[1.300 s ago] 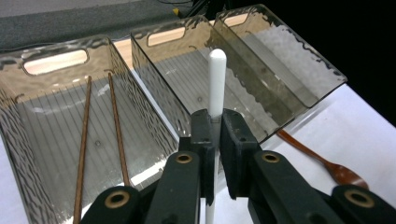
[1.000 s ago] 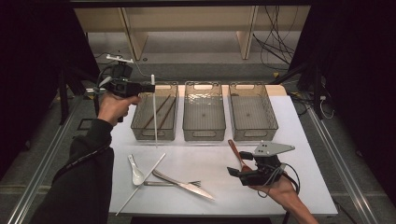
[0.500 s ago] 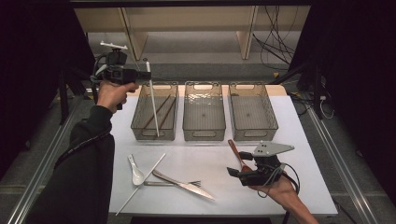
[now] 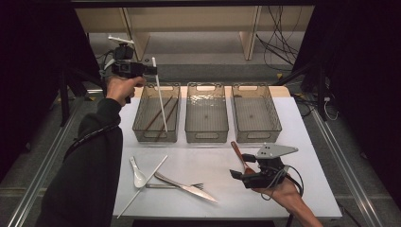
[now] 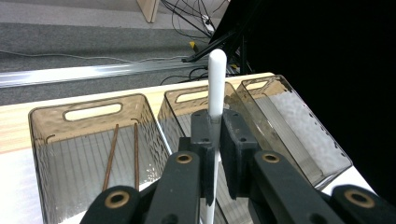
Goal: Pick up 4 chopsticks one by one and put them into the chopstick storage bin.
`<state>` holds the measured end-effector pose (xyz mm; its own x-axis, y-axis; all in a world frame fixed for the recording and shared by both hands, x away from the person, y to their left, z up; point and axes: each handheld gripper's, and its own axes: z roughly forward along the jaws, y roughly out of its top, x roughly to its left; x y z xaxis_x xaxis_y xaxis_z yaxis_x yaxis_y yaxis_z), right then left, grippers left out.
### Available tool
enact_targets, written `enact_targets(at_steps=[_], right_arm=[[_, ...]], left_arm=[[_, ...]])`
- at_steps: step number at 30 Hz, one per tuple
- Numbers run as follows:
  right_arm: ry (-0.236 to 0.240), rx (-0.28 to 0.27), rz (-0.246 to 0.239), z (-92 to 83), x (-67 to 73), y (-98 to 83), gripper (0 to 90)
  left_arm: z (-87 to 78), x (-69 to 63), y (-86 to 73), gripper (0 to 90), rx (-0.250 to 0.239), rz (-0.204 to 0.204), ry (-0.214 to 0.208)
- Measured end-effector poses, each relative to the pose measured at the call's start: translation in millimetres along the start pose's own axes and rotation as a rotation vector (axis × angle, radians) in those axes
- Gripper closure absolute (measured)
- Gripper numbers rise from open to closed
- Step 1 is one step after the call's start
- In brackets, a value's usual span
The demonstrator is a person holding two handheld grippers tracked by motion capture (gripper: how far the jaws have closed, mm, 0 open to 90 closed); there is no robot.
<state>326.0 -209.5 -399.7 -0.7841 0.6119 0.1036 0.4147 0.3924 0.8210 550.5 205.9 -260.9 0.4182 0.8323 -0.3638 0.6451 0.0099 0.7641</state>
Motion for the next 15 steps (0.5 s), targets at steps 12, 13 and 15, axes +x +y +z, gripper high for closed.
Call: enact_targets(at_steps=[12, 13, 15], right_arm=[[0.003, -0.001, -0.004, -0.3, 0.3, 0.1, 29.4], [0.004, 0.000, -0.004, -0.2, 0.3, 0.1, 29.4], [0.004, 0.001, -0.006, 0.2, 0.9, 0.2, 29.4]], left_arm=[[18.3, 9.2, -6.0, 83.5, -0.012, -0.031, 0.042], [20.6, 10.6, -8.0, 83.4, -0.014, -0.035, 0.043], [25.1, 12.9, -11.8, 83.4, -0.009, -0.031, 0.054]])
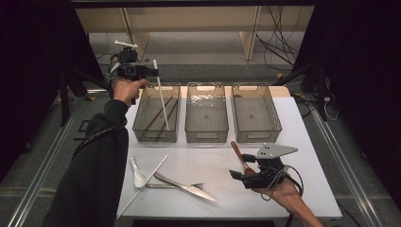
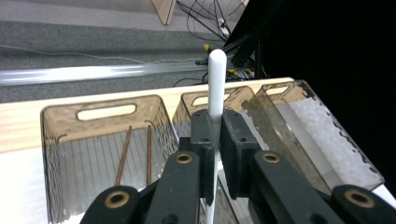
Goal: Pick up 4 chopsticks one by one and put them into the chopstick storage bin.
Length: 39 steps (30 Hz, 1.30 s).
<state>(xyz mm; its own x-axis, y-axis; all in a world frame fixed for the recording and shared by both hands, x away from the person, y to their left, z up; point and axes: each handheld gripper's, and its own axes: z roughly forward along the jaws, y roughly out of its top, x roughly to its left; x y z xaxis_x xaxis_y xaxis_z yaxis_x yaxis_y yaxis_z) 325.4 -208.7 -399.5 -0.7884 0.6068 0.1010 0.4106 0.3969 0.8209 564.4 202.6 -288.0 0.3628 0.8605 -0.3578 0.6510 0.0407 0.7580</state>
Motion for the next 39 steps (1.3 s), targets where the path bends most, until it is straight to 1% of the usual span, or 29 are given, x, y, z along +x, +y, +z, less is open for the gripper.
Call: enact_targets(at_steps=[3, 6, 8, 10, 15, 17, 18, 21, 22, 24, 26, 27, 28, 29, 31, 34, 36, 37, 39], right_arm=[[0.001, 0.004, -0.004, 0.8, 0.6, 0.2, 29.4], [0.003, 0.006, -0.005, 1.3, 0.5, 0.2, 29.3], [0.002, 0.005, -0.006, 1.1, 0.6, 0.3, 29.3], [0.003, 0.004, -0.005, 1.1, 0.7, 0.3, 29.3], [0.003, 0.002, -0.009, 1.0, 0.9, 0.5, 29.4], [0.003, 0.002, -0.009, 0.9, 1.0, 0.5, 29.3], [0.003, 0.003, -0.009, 0.9, 1.1, 0.6, 29.3], [0.004, 0.003, -0.007, 1.1, 1.2, 0.6, 29.3], [0.005, 0.004, -0.009, 1.1, 1.0, 0.6, 29.3], [0.004, 0.004, -0.006, 1.2, 0.9, 0.5, 29.3], [0.004, 0.004, -0.007, 1.1, 0.9, 0.5, 29.4], [0.004, 0.004, -0.008, 1.1, 0.9, 0.5, 29.4], [0.004, 0.004, -0.007, 1.2, 0.9, 0.5, 29.3], [0.005, 0.005, -0.005, 1.3, 0.8, 0.5, 29.3], [0.005, 0.004, -0.005, 1.2, 0.8, 0.5, 29.3], [0.005, 0.000, -0.003, 0.6, 1.0, 0.5, 29.3], [0.006, 0.001, 0.000, 0.6, 1.0, 0.4, 29.4], [0.006, 0.002, 0.000, 0.7, 1.0, 0.4, 29.3], [0.008, 0.003, -0.001, 1.1, 0.9, 0.4, 29.4]], left_arm=[[5.1, 2.9, -5.1, 83.4, -0.005, -0.011, -0.001], [9.6, 4.3, -9.4, 83.4, 0.009, -0.011, 0.001], [12.1, 5.2, -11.8, 83.3, 0.010, -0.014, -0.006], [14.8, 6.3, -15.2, 83.3, 0.020, -0.011, 0.006], [20.2, 7.1, -21.7, 83.2, 0.039, -0.014, 0.007], [23.3, 7.0, -23.9, 83.2, 0.053, -0.003, 0.021], [24.7, 6.9, -24.8, 83.2, 0.053, -0.006, 0.024], [29.2, 7.4, -28.6, 82.9, 0.072, -0.005, 0.020], [31.3, 7.0, -30.2, 82.9, 0.083, 0.006, 0.030], [32.9, 8.4, -31.3, 82.7, 0.082, -0.007, 0.030], [33.7, 8.4, -30.7, 82.3, 0.087, -0.004, 0.038], [33.8, 8.2, -30.3, 82.0, 0.092, 0.000, 0.043], [34.6, 7.4, -29.8, 81.6, 0.097, 0.003, 0.061], [35.6, 7.1, -29.7, 79.3, 0.106, 0.011, 0.071], [37.8, 6.9, -30.9, 73.8, 0.130, 0.013, 0.072], [39.9, 9.8, -34.7, 66.8, 0.148, -0.002, 0.098], [39.9, 11.9, -36.9, 61.6, 0.163, -0.008, 0.102], [38.4, 13.0, -38.2, 59.7, 0.170, -0.003, 0.102], [35.3, 15.2, -39.6, 58.1, 0.176, -0.007, 0.088]])
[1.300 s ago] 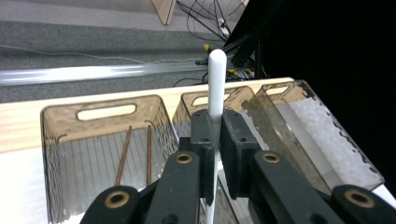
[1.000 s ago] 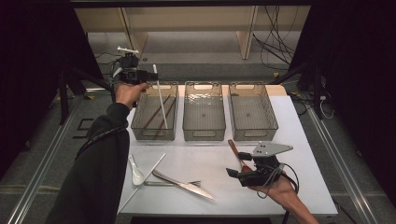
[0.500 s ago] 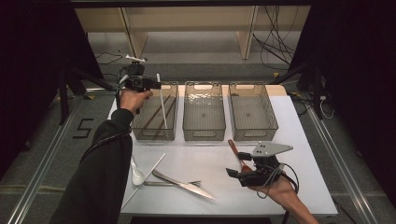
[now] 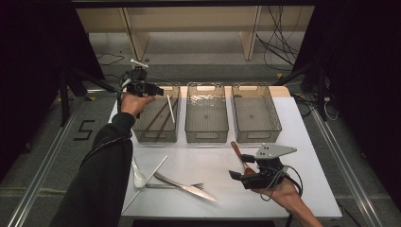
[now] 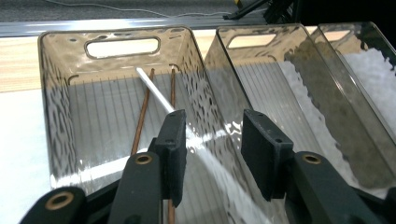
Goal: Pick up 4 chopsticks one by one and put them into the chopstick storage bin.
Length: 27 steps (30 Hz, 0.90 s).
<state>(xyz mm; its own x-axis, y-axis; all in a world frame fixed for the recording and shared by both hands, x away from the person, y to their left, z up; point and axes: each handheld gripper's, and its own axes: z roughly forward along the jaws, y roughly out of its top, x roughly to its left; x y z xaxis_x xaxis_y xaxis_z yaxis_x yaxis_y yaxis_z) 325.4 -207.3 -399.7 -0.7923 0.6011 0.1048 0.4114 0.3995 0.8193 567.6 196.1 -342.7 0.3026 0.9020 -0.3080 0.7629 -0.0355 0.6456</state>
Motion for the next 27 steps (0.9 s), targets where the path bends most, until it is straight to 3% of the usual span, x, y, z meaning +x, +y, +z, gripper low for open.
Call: enact_targets(at_steps=[8, 10, 12, 15, 18, 22, 25, 27], right_arm=[[-0.004, 0.000, 0.003, -0.1, -0.2, 0.1, 29.4], [-0.005, 0.001, 0.001, -0.3, 0.0, 0.0, 29.3], [-0.005, -0.001, 0.002, -0.3, 0.1, 0.2, 29.3], [-0.005, 0.004, -0.002, 0.6, 0.7, 0.3, 29.3], [-0.005, 0.001, 0.001, 0.5, 1.1, 0.8, 29.3], [-0.008, 0.002, 0.001, 0.8, 1.4, 0.6, 29.3], [-0.007, 0.003, -0.003, 0.9, 2.5, 1.2, 29.3], [-0.007, 0.003, -0.005, 0.5, 3.3, 1.4, 29.3]], left_arm=[[-25.6, -6.0, -17.2, 40.5, 0.017, 0.066, -0.062], [-34.2, -9.6, -26.4, 35.7, 0.042, 0.096, -0.095], [-41.8, -13.4, -38.2, 33.1, 0.070, 0.138, -0.092], [-51.1, -17.3, -56.2, 30.1, 0.085, 0.160, -0.106], [-54.1, -21.4, -74.9, 28.2, 0.115, 0.206, -0.092], [-53.3, -22.7, -96.2, 25.8, 0.133, 0.220, -0.072], [-50.0, -25.0, -107.6, 24.2, 0.182, 0.258, -0.029], [-48.3, -24.8, -115.8, 23.9, 0.210, 0.264, -0.032]])
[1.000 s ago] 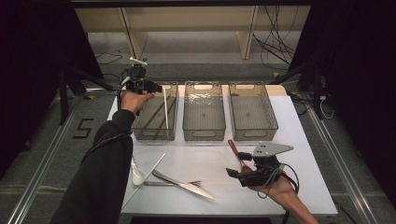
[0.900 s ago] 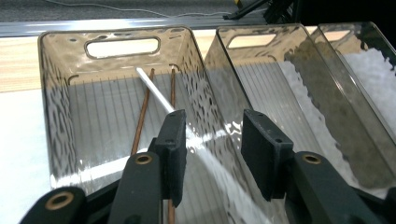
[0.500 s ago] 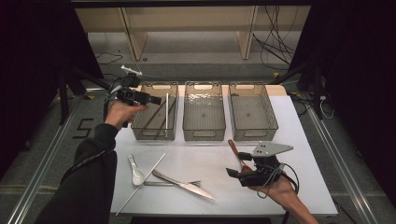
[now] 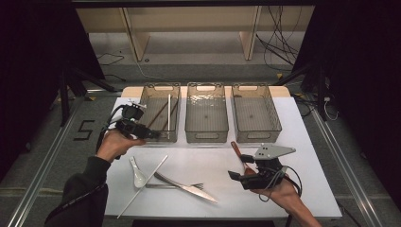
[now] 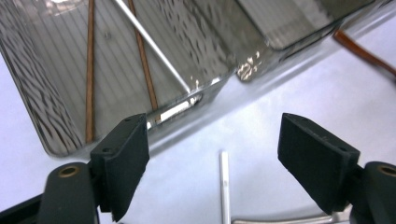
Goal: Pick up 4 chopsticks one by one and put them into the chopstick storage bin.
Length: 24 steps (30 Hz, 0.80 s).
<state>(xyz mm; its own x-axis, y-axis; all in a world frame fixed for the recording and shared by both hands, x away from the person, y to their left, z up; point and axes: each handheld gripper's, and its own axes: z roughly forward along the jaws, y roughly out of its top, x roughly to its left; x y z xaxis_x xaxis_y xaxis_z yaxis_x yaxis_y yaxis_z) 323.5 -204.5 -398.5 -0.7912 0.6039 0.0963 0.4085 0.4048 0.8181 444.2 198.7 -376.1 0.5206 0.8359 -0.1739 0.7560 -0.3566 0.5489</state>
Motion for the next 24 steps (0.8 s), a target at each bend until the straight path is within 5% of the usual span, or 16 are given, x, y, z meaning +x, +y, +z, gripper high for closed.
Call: enact_targets(at_steps=[16, 24], right_arm=[[0.000, 0.003, 0.001, 1.5, 0.5, -0.2, 29.3], [-0.002, 0.001, -0.007, 0.9, 1.2, 0.2, 29.3]], left_arm=[[26.6, -6.5, -44.9, 21.0, 0.131, 0.004, -0.010], [32.6, -10.8, -55.7, 19.3, 0.175, 0.047, 0.018]])
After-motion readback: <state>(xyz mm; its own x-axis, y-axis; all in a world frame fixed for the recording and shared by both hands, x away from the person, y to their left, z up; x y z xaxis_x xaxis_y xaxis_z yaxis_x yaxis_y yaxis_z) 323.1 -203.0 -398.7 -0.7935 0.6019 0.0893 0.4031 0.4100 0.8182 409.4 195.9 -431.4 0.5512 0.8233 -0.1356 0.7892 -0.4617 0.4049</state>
